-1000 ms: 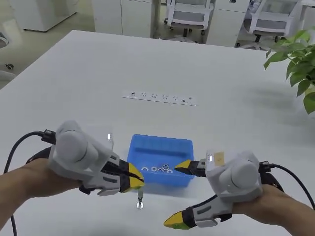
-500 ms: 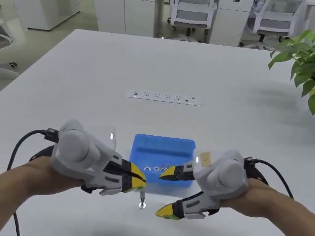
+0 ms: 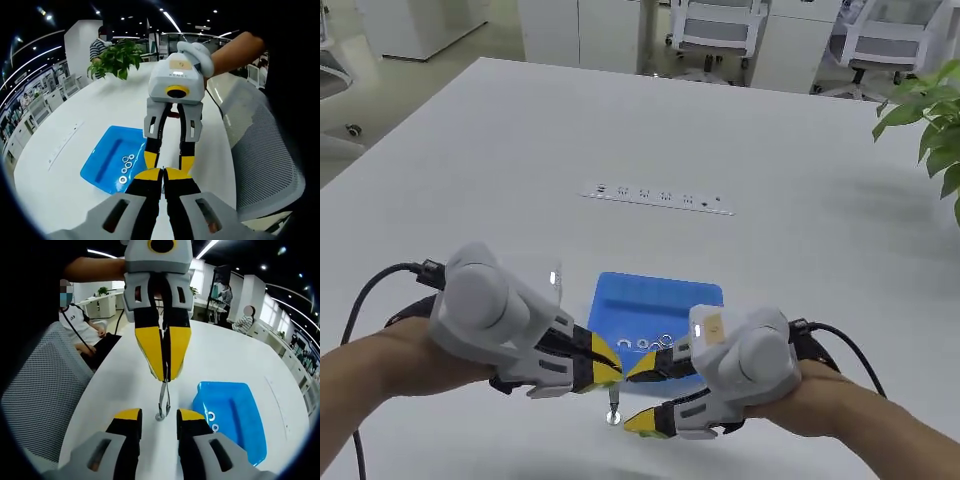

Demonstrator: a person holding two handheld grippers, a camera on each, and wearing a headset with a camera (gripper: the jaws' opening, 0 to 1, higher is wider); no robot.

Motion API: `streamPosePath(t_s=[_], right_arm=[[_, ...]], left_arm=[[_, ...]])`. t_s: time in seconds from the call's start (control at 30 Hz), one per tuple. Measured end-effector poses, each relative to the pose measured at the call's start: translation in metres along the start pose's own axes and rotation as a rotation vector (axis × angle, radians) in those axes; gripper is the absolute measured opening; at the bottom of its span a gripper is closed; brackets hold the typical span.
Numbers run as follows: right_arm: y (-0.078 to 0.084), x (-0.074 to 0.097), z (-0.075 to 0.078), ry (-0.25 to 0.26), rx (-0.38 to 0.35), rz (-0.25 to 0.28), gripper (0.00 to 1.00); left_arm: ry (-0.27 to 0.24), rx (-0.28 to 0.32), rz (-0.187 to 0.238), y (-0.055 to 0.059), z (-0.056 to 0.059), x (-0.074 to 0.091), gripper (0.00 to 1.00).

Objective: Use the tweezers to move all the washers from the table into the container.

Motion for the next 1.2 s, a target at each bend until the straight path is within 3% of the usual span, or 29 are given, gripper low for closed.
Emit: streamPosePath(t_s=[0.33, 0.63, 1.2], right_arm=[[-0.007, -0.011, 0.0, -0.027, 0.031, 0.012, 0.19], [-0.009, -0.011, 0.005, -0.023, 0.052, 0.007, 0.1], [-0.008, -0.011, 0.005, -0.027, 0.036, 0.003, 0.08]], left_arm=[[0.004, -0.003, -0.003, 0.0, 0.001, 0.0, 0.05], [0.011, -0.01, -0.004, 0.0, 0.002, 0.0, 0.05], [0.003, -0.029, -0.016, -0.003, 0.002, -0.001, 0.06]])
Point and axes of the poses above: the centre of the closed fingertips' face, and the gripper's own axes: x roughly backward along the fingers, z roughly to its right, y roughly out of its underside, the point moved 6 cm from there along x, roughly backward along the fingers, and after that the axes turned 2 degrees about -z, right-handed, at the moved point
